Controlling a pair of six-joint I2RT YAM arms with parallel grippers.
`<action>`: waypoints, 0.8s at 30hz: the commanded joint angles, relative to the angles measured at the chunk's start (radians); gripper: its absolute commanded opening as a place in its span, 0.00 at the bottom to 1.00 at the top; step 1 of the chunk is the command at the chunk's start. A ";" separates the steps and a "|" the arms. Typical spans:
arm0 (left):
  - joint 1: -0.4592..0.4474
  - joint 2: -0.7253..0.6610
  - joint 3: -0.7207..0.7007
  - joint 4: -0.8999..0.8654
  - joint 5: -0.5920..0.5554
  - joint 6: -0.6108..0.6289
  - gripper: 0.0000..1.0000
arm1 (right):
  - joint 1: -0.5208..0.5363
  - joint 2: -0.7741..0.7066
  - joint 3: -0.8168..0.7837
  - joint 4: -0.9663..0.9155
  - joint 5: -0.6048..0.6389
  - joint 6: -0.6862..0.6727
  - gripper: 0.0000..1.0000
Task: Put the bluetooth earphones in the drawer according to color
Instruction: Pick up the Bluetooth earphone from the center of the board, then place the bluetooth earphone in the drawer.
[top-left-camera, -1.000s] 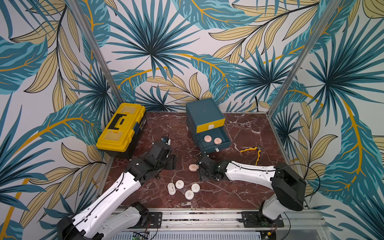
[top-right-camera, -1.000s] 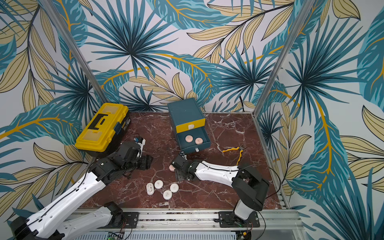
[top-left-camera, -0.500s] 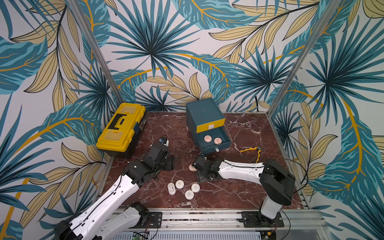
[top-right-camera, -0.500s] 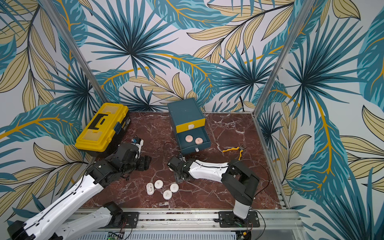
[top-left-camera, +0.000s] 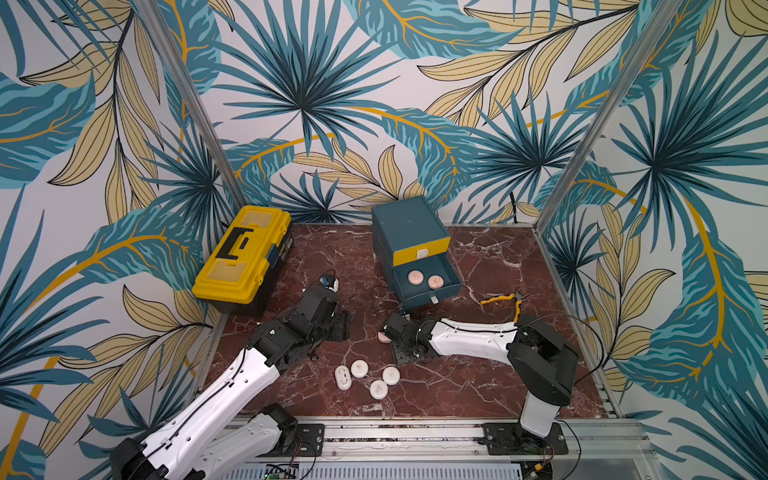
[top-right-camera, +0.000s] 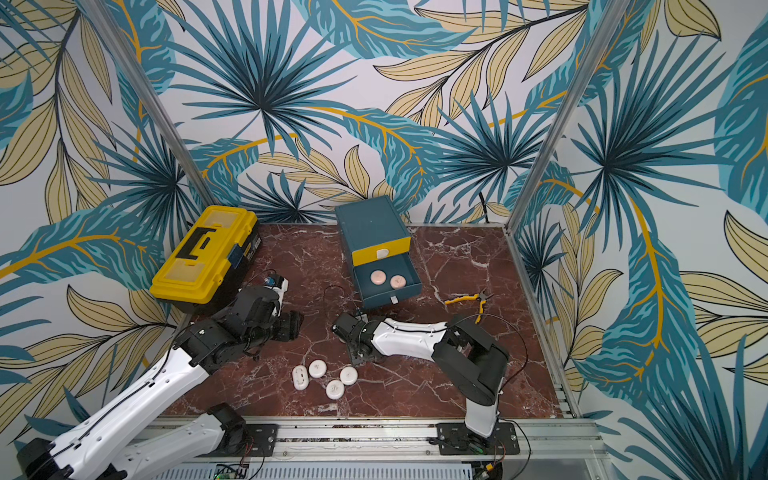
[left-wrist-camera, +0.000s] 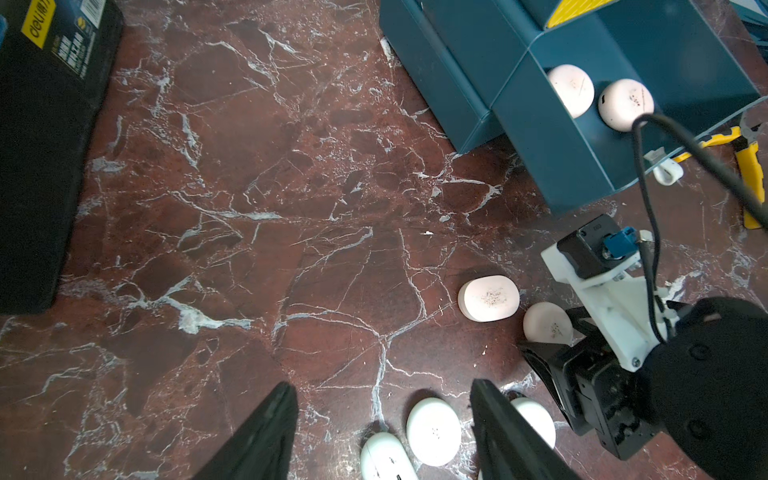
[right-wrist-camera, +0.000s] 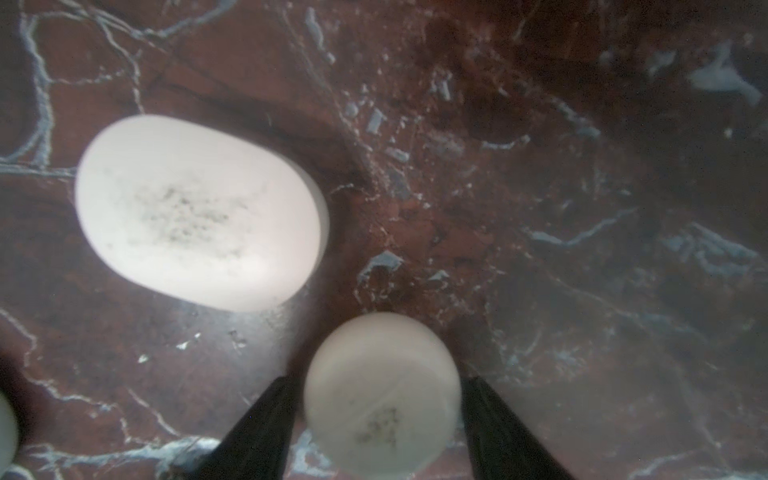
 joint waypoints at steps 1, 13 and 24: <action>0.003 0.002 -0.015 0.016 -0.002 0.006 0.71 | 0.003 0.020 0.007 -0.027 0.032 -0.003 0.64; 0.003 0.000 -0.015 0.012 0.004 0.003 0.71 | 0.011 -0.227 -0.050 -0.074 0.038 -0.024 0.48; 0.004 0.022 -0.016 0.030 0.034 -0.001 0.71 | -0.018 -0.606 0.091 -0.275 0.185 -0.143 0.49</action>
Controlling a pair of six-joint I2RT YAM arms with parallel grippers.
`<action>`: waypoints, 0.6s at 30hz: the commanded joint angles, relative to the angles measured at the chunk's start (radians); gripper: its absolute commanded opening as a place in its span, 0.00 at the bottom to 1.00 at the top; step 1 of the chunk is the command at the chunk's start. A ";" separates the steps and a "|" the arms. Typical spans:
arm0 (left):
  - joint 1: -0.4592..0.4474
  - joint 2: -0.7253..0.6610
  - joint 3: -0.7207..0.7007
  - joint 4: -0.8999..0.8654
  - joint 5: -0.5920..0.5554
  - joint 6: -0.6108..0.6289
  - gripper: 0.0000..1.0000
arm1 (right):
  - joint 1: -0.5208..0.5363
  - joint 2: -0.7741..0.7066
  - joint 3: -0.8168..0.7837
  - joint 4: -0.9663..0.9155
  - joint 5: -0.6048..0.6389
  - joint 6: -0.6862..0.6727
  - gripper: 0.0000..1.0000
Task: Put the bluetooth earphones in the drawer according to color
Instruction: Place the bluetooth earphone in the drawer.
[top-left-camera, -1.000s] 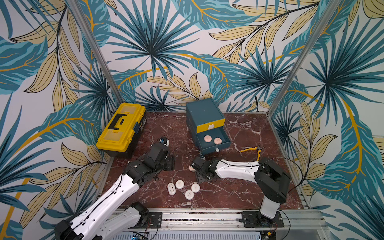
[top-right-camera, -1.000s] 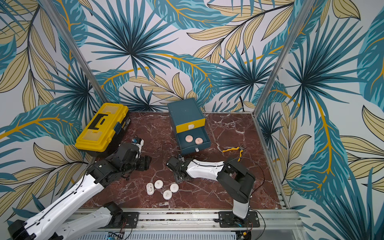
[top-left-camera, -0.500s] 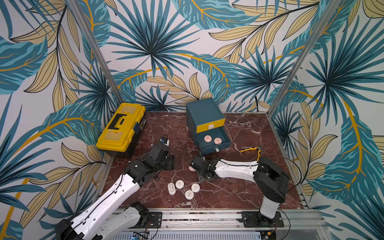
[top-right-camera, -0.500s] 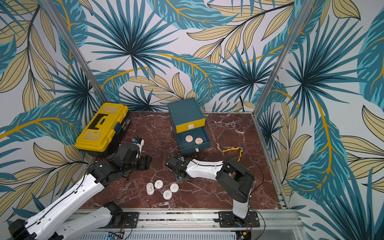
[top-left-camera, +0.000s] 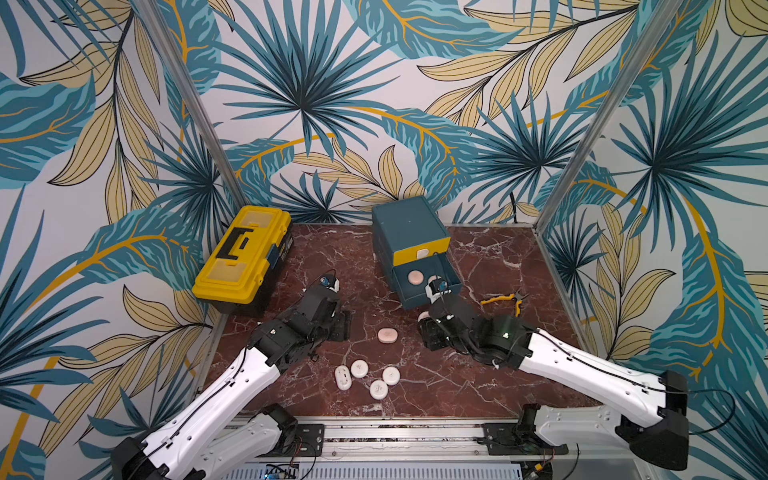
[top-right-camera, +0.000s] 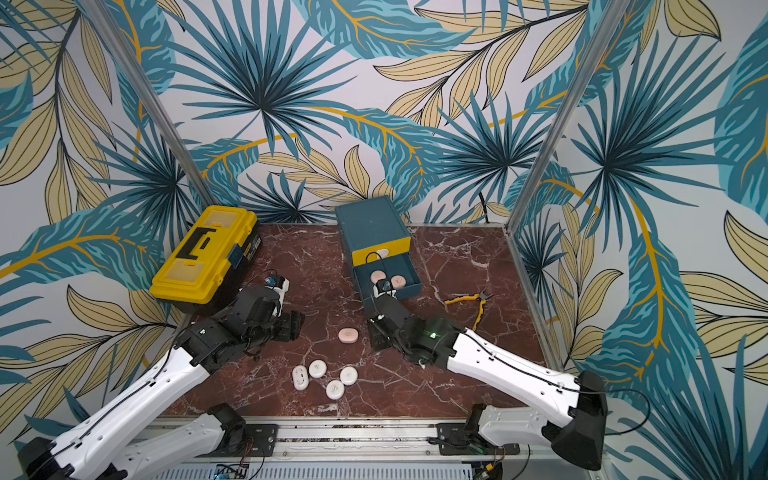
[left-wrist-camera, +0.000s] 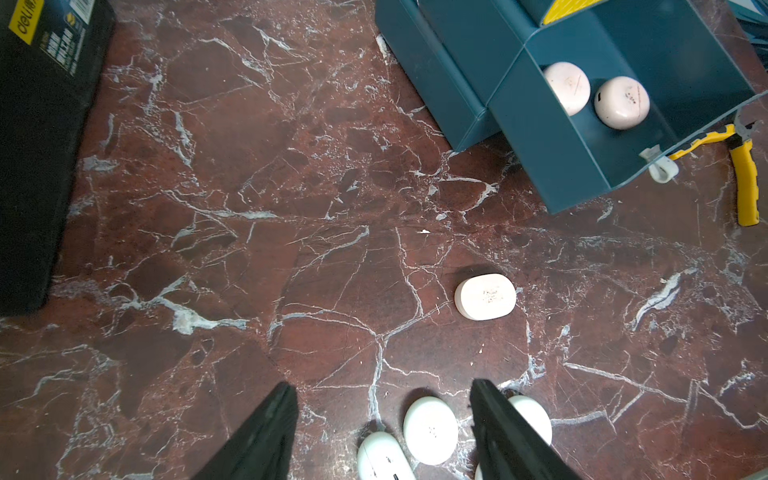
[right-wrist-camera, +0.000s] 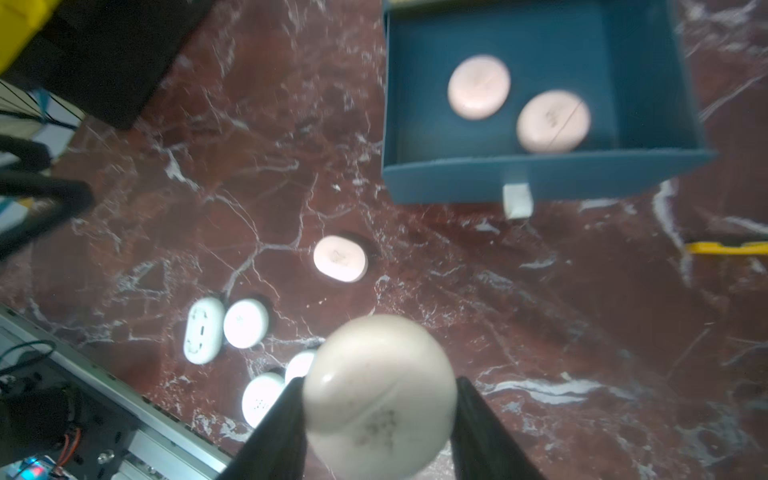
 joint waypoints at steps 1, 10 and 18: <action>0.004 0.016 -0.013 0.022 0.023 -0.001 0.70 | -0.034 0.041 0.080 -0.095 0.087 -0.074 0.49; 0.003 0.012 0.003 0.002 0.024 -0.003 0.71 | -0.251 0.324 0.294 -0.016 -0.017 -0.189 0.48; 0.004 -0.028 -0.015 -0.008 -0.004 -0.004 0.71 | -0.350 0.513 0.348 0.017 -0.067 -0.199 0.47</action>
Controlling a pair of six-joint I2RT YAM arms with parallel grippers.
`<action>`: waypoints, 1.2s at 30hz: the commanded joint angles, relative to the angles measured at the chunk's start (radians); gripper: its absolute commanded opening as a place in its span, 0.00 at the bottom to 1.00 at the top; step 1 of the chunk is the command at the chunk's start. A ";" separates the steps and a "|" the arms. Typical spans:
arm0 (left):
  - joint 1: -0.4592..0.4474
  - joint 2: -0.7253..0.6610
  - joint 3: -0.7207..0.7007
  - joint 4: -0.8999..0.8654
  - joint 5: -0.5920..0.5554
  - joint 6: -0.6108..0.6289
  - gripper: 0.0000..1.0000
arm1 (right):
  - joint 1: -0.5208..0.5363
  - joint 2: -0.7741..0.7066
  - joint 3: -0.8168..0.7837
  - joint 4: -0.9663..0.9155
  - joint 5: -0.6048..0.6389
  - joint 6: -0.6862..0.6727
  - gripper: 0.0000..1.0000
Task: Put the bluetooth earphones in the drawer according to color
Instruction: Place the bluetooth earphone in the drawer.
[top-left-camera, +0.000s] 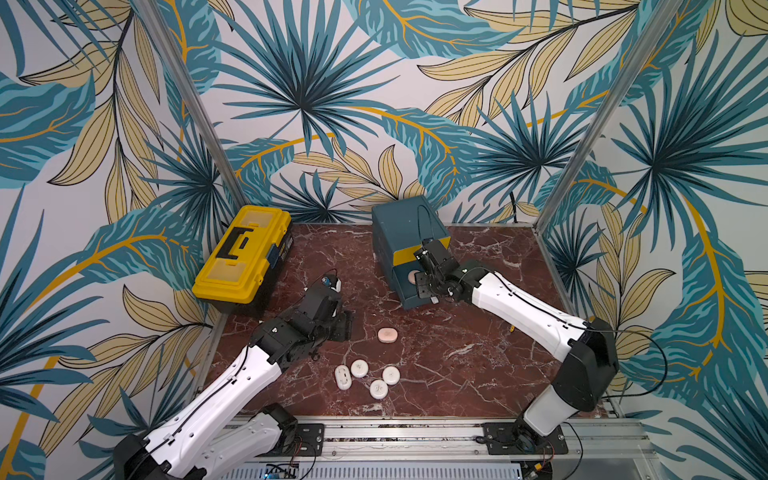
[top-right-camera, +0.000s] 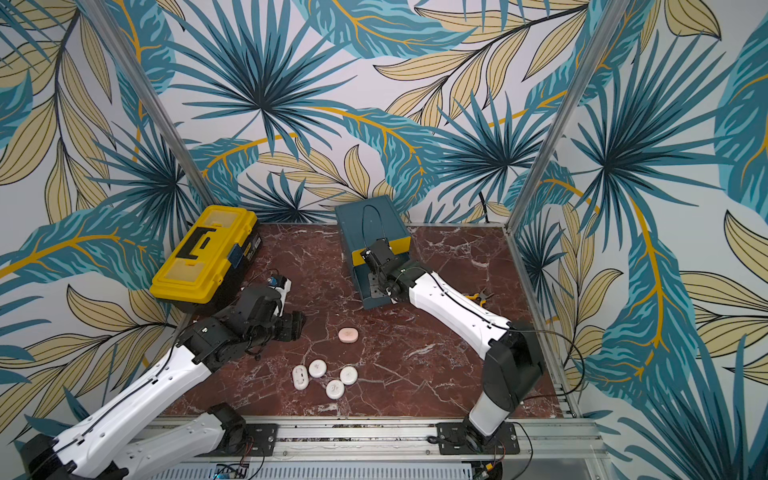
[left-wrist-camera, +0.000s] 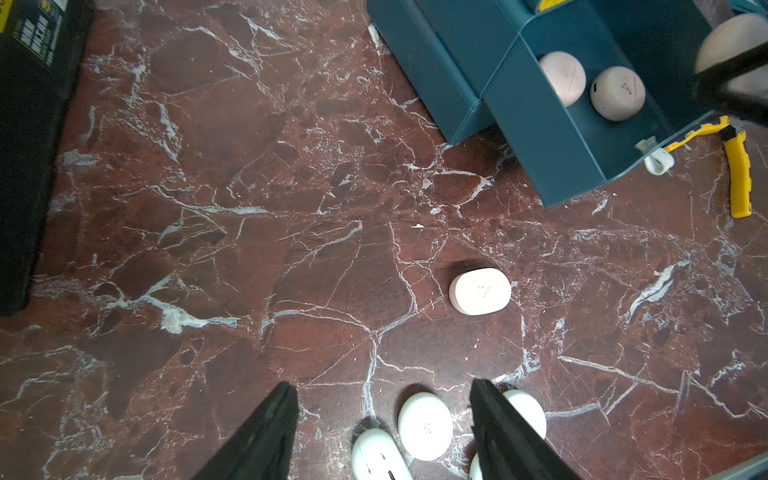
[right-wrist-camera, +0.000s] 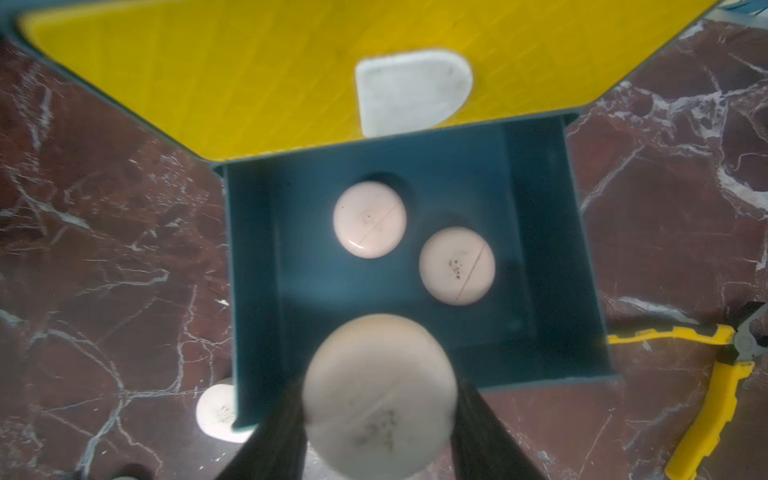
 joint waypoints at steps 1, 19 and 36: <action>0.004 -0.024 -0.015 -0.004 -0.020 -0.004 0.71 | -0.049 0.038 0.024 0.022 -0.019 -0.026 0.47; 0.004 0.015 -0.016 0.010 -0.015 0.000 0.71 | -0.175 0.236 0.114 0.105 -0.070 -0.092 0.48; 0.004 0.039 0.015 -0.010 -0.010 0.011 0.71 | -0.177 0.229 0.094 0.165 -0.084 -0.090 0.62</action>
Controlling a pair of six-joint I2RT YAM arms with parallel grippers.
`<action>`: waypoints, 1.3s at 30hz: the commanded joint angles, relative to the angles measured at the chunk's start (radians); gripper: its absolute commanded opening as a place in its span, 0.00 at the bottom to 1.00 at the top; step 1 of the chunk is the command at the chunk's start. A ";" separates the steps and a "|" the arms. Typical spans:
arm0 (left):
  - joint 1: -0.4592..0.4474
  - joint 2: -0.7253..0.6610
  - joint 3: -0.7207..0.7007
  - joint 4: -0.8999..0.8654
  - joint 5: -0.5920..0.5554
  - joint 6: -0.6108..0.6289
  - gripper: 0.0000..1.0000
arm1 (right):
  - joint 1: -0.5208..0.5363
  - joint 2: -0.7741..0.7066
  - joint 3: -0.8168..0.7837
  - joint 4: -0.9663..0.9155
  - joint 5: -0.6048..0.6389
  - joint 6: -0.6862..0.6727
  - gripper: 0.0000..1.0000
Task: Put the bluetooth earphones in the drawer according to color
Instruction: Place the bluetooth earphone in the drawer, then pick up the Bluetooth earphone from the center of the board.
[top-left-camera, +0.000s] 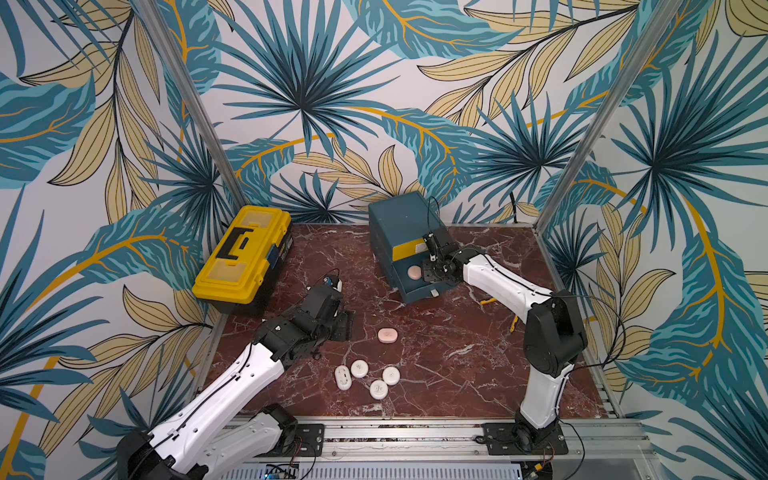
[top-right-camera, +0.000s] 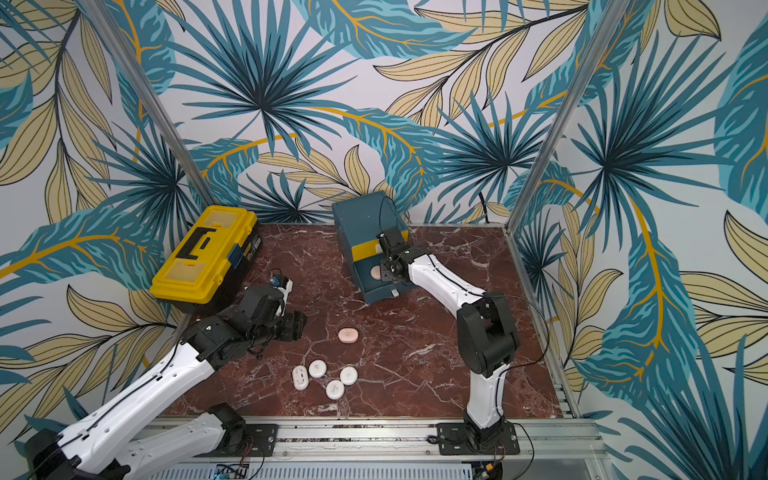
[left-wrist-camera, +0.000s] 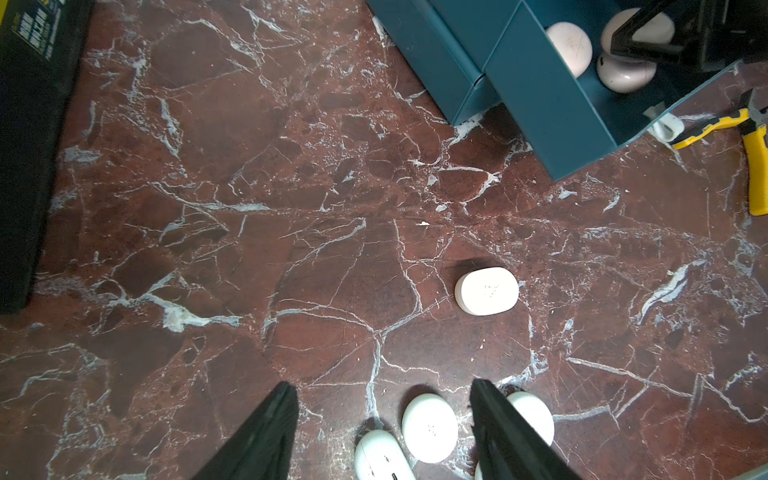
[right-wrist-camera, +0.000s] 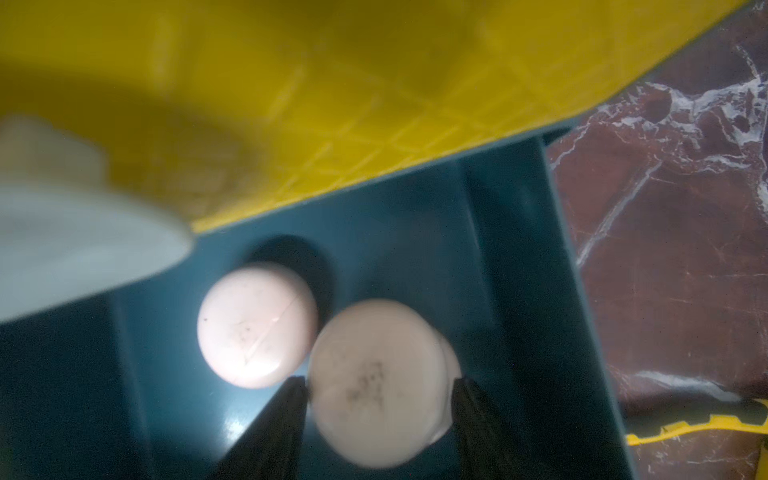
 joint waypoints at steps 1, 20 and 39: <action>0.004 0.003 0.016 -0.011 -0.004 0.010 0.71 | -0.001 0.016 0.000 0.053 -0.015 -0.012 0.64; -0.003 0.043 0.008 -0.001 0.108 0.031 0.70 | 0.002 -0.520 -0.284 0.104 -0.059 0.057 0.69; -0.209 0.591 0.210 0.133 0.157 0.010 0.79 | 0.004 -0.937 -0.460 -0.056 0.022 0.159 0.71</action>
